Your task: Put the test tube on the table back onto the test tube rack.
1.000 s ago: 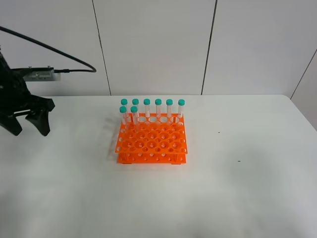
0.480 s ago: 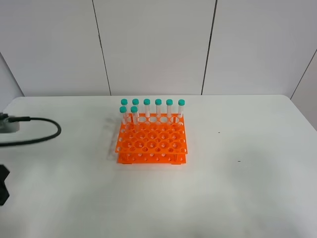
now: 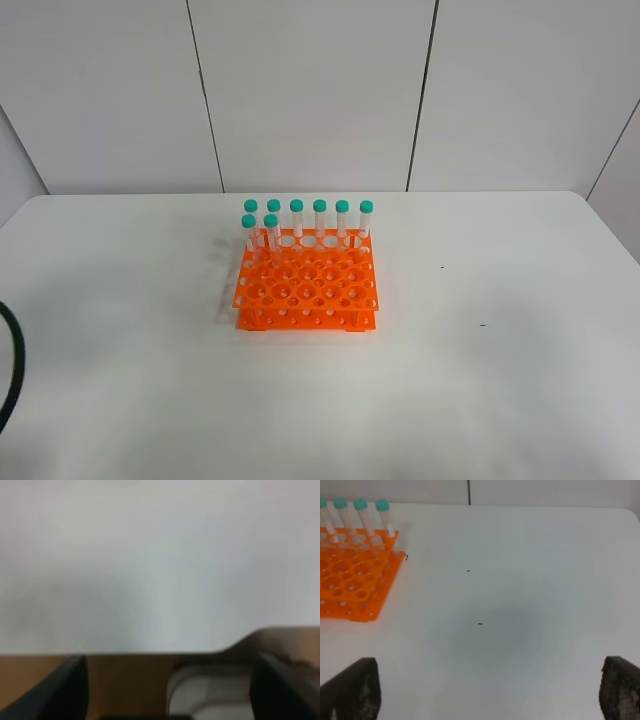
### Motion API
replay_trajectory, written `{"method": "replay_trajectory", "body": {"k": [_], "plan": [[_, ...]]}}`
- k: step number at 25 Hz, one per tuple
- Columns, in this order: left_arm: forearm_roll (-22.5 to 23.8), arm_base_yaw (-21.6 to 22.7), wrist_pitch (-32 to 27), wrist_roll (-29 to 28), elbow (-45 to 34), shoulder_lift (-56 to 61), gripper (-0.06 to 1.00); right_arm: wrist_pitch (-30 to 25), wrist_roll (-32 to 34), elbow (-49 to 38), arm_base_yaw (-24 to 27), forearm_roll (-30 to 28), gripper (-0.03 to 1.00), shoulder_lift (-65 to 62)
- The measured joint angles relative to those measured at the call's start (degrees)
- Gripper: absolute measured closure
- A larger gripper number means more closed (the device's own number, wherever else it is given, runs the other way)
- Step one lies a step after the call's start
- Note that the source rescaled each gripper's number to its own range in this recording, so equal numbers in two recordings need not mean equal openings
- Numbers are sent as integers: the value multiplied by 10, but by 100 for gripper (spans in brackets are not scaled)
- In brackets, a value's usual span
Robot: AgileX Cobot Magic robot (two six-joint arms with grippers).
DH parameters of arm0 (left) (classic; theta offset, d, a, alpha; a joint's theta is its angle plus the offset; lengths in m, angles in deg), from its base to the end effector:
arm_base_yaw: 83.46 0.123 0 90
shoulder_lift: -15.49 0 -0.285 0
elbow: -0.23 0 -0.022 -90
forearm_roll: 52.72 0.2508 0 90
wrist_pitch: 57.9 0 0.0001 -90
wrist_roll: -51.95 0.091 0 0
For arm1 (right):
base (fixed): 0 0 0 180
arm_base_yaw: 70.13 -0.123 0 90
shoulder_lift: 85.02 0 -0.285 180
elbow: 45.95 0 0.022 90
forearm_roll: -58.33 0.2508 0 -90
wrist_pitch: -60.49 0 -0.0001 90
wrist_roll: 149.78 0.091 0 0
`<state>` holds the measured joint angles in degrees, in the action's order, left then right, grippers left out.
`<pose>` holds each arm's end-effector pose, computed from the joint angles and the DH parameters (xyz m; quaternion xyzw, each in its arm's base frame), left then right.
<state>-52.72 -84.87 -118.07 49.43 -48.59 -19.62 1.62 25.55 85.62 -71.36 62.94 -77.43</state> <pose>0.0672 -0.0017 0.2615 -0.0092 0.9513 -0.0106 0.3080 -0.0046 0.0062 0.2809 -0.0443 0.8410 0.0241 0.5386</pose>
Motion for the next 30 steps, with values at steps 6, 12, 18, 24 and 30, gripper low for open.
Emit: {"method": "replay_trajectory", "body": {"k": [6, 12, 18, 24, 30], "plan": [[0, 0, 1, 0, -1, 83, 5, 0, 0, 0, 0, 0, 3, 0], [0, 0, 1, 0, -1, 121, 5, 0, 0, 0, 0, 0, 3, 0], [0, 0, 1, 0, -1, 185, 5, 0, 0, 0, 0, 0, 3, 0], [0, 0, 0, 0, -1, 268, 5, 0, 0, 0, 0, 0, 3, 0], [0, 0, 0, 0, -1, 277, 5, 0, 0, 0, 0, 0, 3, 0]]}}
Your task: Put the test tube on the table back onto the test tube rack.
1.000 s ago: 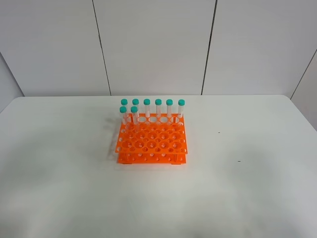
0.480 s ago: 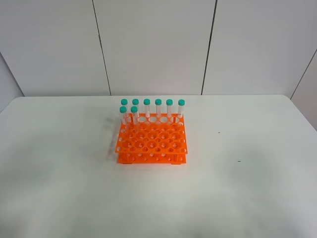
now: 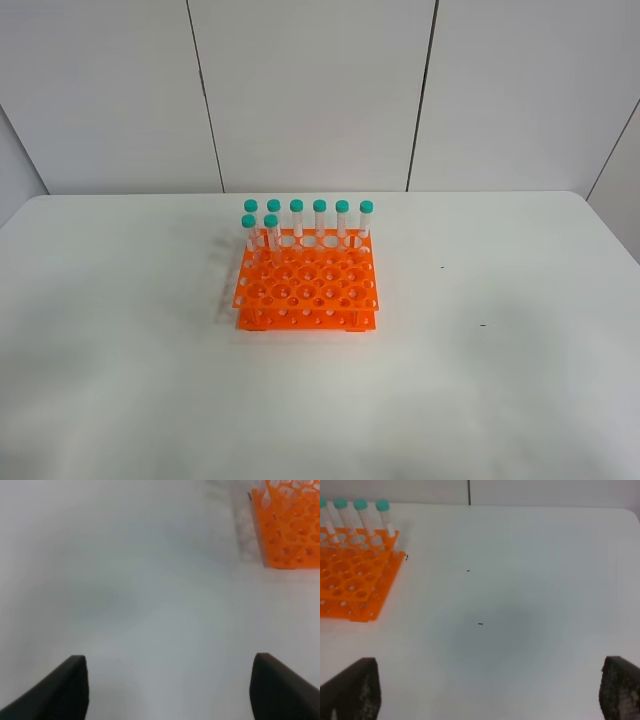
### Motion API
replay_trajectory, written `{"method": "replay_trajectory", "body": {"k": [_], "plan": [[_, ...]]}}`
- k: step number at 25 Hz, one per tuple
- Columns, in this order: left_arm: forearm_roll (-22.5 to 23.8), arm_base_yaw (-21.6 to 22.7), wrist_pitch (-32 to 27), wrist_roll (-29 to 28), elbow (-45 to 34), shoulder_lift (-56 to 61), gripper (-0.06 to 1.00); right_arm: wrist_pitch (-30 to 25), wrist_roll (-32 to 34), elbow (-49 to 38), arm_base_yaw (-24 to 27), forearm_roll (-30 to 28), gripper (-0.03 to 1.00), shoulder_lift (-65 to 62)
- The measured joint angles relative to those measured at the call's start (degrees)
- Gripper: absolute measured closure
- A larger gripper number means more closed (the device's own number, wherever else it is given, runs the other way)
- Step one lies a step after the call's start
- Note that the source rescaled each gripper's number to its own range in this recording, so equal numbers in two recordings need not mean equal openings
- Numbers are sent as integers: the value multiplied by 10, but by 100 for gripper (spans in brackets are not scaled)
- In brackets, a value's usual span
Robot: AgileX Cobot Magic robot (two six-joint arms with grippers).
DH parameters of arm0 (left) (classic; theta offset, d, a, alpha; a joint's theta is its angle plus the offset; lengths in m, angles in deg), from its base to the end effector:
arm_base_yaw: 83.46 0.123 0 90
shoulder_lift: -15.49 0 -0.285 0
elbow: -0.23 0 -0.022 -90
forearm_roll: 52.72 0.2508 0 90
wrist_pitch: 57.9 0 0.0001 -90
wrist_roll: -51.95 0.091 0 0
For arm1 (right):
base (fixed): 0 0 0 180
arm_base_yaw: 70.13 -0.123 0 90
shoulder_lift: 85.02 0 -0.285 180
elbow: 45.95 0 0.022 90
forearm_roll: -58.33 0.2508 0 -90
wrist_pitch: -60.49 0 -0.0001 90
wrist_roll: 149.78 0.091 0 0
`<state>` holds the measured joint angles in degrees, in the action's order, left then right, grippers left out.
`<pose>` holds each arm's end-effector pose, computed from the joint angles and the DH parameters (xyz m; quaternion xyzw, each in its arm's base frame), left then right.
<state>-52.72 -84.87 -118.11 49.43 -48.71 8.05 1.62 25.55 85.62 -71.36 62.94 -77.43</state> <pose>-0.0046 0.0001 0.2763 -0.0082 0.8507 -0.0180 0.5252 -0.0046 0.0062 0.2809 -0.0443 0.8410 0.0241 0.5386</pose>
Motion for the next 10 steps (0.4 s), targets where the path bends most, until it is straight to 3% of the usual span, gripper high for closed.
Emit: {"method": "replay_trajectory", "body": {"k": [10], "plan": [[0, 0, 0, 0, 0, 0, 5, 0, 0, 0, 0, 0, 3, 0]]}}
